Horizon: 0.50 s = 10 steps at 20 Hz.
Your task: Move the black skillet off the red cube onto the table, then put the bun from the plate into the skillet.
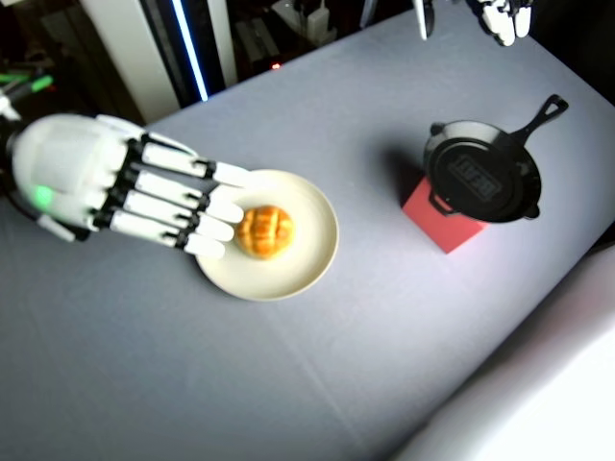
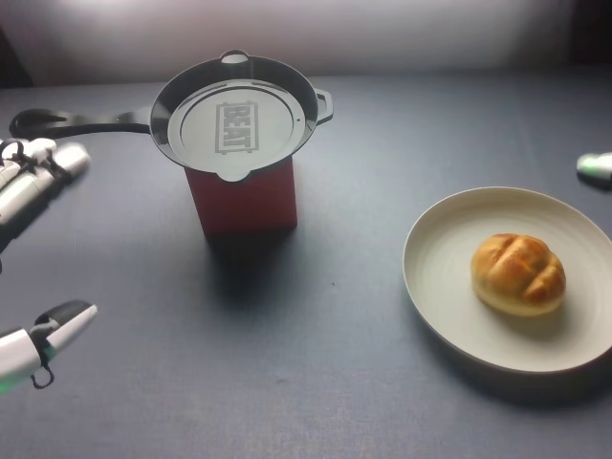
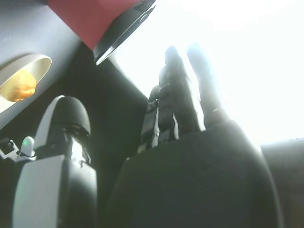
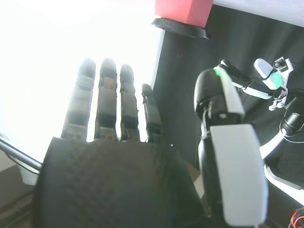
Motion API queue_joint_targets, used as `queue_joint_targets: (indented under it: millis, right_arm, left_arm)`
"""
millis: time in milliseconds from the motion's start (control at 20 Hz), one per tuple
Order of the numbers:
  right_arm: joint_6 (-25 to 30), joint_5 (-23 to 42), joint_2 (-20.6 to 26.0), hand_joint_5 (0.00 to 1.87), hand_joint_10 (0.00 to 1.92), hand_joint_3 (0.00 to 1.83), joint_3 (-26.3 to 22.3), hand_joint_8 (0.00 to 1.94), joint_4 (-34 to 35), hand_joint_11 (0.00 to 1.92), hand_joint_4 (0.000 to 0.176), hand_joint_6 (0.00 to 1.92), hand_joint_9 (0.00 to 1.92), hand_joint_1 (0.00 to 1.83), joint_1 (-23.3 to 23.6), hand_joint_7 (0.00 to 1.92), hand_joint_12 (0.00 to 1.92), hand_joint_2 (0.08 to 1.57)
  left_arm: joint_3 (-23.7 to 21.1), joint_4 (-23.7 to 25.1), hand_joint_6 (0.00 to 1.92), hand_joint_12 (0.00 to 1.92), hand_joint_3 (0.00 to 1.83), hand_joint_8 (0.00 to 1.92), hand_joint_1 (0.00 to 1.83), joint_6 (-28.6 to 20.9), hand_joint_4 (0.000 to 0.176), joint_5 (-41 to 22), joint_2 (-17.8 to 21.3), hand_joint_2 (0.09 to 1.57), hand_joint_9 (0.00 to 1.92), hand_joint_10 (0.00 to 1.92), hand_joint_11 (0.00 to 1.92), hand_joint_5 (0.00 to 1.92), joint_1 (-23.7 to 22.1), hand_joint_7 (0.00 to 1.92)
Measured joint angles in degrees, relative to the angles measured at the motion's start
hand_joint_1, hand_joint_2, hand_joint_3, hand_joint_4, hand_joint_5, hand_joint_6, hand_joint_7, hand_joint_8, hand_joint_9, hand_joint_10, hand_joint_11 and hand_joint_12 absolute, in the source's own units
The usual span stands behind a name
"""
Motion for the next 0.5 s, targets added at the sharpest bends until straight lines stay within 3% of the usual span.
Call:
queue_joint_targets:
  millis: [100,150,250,300,350,400,500]
  right_arm:
    - [0.0,0.0,0.0,0.40,0.00,0.00,0.0,0.00,-0.2,0.32,0.029,0.00,0.36,0.87,0.0,0.39,0.24,1.27]
    - [0.0,-0.1,0.0,0.40,0.00,0.00,0.0,0.00,-0.3,0.34,0.033,0.00,0.36,0.87,0.0,0.39,0.24,1.26]
    - [0.0,-0.1,0.0,0.40,0.00,0.00,0.0,0.00,-0.7,0.34,0.050,0.00,0.37,0.88,0.0,0.38,0.23,1.26]
    - [0.0,0.0,0.0,0.41,0.00,0.00,0.0,0.00,-1.1,0.35,0.056,0.00,0.38,0.88,0.0,0.38,0.23,1.26]
    - [0.1,0.0,0.0,0.41,0.01,0.00,0.0,0.00,-1.4,0.35,0.060,0.00,0.38,0.88,0.0,0.38,0.22,1.26]
    - [0.1,-0.1,0.0,0.42,0.00,0.00,0.0,0.00,-1.5,0.37,0.059,0.00,0.39,0.87,0.0,0.39,0.19,1.26]
    - [0.1,0.0,0.0,0.42,0.00,0.00,0.0,0.00,-1.6,0.38,0.053,0.00,0.40,0.89,0.0,0.40,0.17,1.25]
  left_arm:
    - [0.1,0.2,0.00,0.11,0.00,0.00,0.65,0.0,0.042,0.0,0.0,1.09,0.07,0.00,0.00,0.29,0.0,0.17]
    - [0.3,0.3,0.00,0.10,0.00,0.00,0.64,0.0,0.048,0.3,0.0,1.09,0.07,0.00,0.00,0.28,0.0,0.16]
    - [1.9,0.0,0.00,0.37,0.00,0.00,0.65,-0.1,0.065,2.0,-0.4,1.08,0.10,0.01,0.00,0.27,-1.6,0.16]
    - [3.2,-0.7,0.00,0.45,0.00,0.00,0.69,-0.1,0.049,2.8,-0.9,1.09,0.11,0.00,0.00,0.26,-2.7,0.16]
    - [4.4,-1.3,0.00,0.41,0.00,0.00,0.69,-0.1,0.044,4.0,-1.0,1.08,0.10,0.00,0.00,0.25,-3.8,0.16]
    - [6.0,-2.4,0.00,0.24,0.00,0.00,0.74,-0.1,0.046,5.5,-1.5,1.07,0.06,0.01,0.00,0.21,-5.6,0.14]
    - [8.1,-3.9,0.00,0.12,0.00,0.00,0.83,-0.1,0.063,8.0,-2.3,1.03,0.06,0.01,0.00,0.20,-8.4,0.14]
